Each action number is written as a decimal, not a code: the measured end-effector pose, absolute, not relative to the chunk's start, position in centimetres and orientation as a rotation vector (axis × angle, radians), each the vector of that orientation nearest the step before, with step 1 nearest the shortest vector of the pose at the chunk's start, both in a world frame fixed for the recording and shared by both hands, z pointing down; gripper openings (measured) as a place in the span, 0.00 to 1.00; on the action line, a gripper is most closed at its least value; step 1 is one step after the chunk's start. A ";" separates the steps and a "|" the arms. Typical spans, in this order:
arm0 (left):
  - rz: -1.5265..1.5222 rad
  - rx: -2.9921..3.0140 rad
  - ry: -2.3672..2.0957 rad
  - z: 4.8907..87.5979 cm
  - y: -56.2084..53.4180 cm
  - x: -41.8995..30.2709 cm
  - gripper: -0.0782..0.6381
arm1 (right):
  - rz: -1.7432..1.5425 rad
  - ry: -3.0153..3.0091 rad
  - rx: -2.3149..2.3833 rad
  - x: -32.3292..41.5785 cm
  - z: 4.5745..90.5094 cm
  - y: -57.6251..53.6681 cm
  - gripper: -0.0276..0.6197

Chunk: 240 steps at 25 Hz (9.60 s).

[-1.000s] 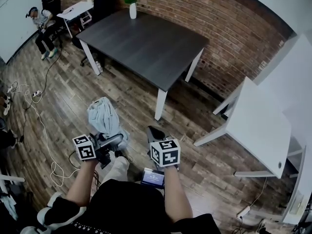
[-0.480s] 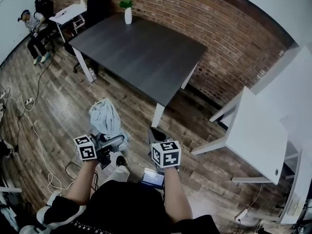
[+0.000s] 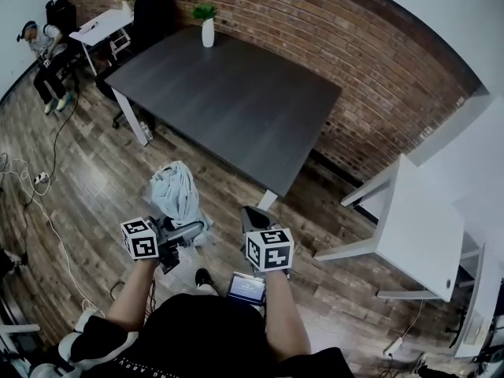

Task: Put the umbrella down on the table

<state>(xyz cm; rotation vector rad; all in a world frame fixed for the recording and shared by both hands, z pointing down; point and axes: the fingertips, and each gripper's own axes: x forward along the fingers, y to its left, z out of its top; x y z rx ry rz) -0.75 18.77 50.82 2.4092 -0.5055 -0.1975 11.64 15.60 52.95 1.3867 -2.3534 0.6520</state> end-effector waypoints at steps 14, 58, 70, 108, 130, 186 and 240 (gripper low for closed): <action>-0.206 2.382 -0.515 52.5 12.0 -5.7 0.48 | 0.776 -2.368 1.374 6.6 54.3 8.7 0.06; -0.075 2.403 -0.481 53.4 -23.1 -3.7 0.48 | 0.863 -2.401 1.389 7.6 55.0 -27.0 0.06; 0.016 2.448 -0.281 53.8 -34.2 -7.3 0.48 | 0.869 -2.330 1.516 2.5 54.7 -36.7 0.06; 0.097 2.447 -0.115 54.2 -41.0 -10.6 0.48 | 0.882 -2.258 1.677 0.0 55.6 -41.3 0.06; 1.006 2.664 0.010 53.1 -58.7 1.0 0.48 | 0.614 -2.158 1.297 10.6 54.7 -54.7 0.06; 1.260 2.547 -0.208 62.3 -71.5 5.2 0.55 | 0.785 -2.016 1.254 12.7 64.7 -64.6 0.06; 0.132 2.744 -0.110 49.3 -40.9 -9.2 0.11 | 0.648 -2.247 1.759 0.5 50.9 -41.1 0.06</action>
